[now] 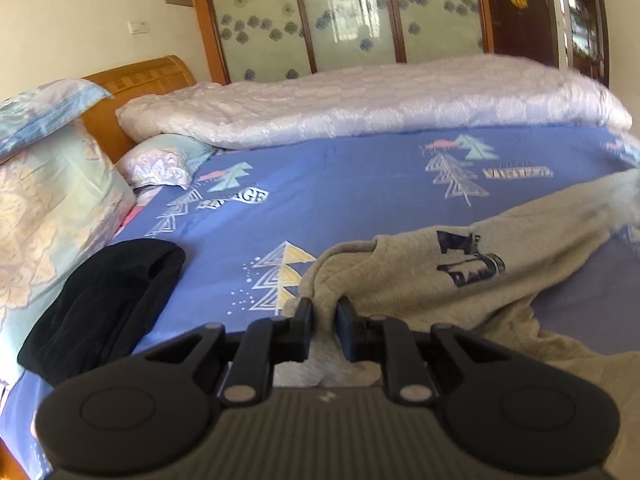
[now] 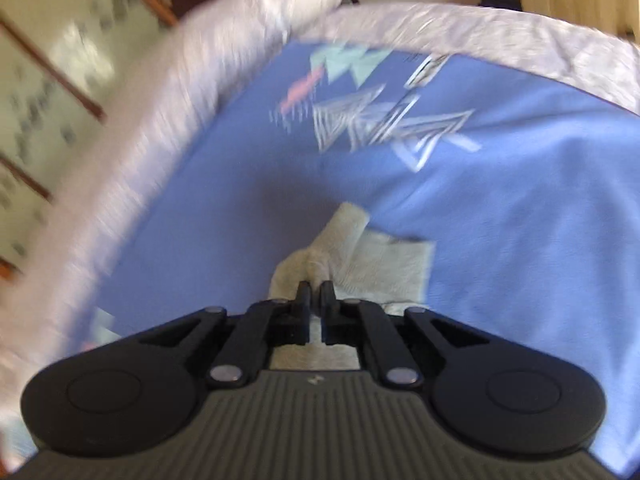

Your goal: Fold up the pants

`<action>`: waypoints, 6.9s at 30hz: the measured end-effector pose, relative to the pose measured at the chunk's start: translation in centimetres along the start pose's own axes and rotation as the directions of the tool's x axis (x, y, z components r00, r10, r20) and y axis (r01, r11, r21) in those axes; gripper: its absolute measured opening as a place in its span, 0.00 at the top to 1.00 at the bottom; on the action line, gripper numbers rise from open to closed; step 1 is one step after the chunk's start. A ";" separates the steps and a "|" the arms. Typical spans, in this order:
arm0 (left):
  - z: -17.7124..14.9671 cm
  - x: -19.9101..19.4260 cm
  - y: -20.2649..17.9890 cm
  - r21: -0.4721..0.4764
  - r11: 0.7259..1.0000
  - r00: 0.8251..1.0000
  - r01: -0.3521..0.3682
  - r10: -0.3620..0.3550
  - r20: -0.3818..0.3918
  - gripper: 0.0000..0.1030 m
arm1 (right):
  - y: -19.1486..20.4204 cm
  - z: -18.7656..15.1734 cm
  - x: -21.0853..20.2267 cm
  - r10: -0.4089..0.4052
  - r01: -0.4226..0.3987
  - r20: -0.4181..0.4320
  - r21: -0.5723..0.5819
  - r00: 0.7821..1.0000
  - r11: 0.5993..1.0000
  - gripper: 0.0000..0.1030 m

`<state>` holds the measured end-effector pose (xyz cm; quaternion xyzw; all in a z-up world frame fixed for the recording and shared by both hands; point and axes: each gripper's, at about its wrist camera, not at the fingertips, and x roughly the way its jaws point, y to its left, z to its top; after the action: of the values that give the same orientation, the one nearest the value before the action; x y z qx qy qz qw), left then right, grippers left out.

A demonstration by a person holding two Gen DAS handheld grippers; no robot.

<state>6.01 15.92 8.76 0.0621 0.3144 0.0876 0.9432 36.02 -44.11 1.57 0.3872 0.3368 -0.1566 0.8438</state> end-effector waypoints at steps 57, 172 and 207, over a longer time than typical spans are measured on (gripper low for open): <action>-8.1 -3.1 5.2 -0.802 0.548 0.822 0.240 -0.554 -0.133 0.11 | -23.7 -9.5 -26.9 0.187 -0.193 0.062 0.109 0.980 0.975 0.87; -16.1 -1.8 13.0 -0.817 0.499 0.835 0.289 -0.548 -0.039 0.57 | 9.6 -51.5 -27.1 0.299 -0.612 -0.677 -0.736 0.672 -0.289 0.58; -12.6 0.7 6.8 -0.701 0.712 0.847 0.046 -0.399 -0.350 0.94 | -18.8 -15.9 -22.0 -0.230 0.181 0.062 -0.820 0.971 0.542 0.80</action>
<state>-1.90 23.46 -0.55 -0.3438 0.4893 0.0886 0.7966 3.14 -44.25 -1.10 -0.0867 0.4361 -0.0699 0.8930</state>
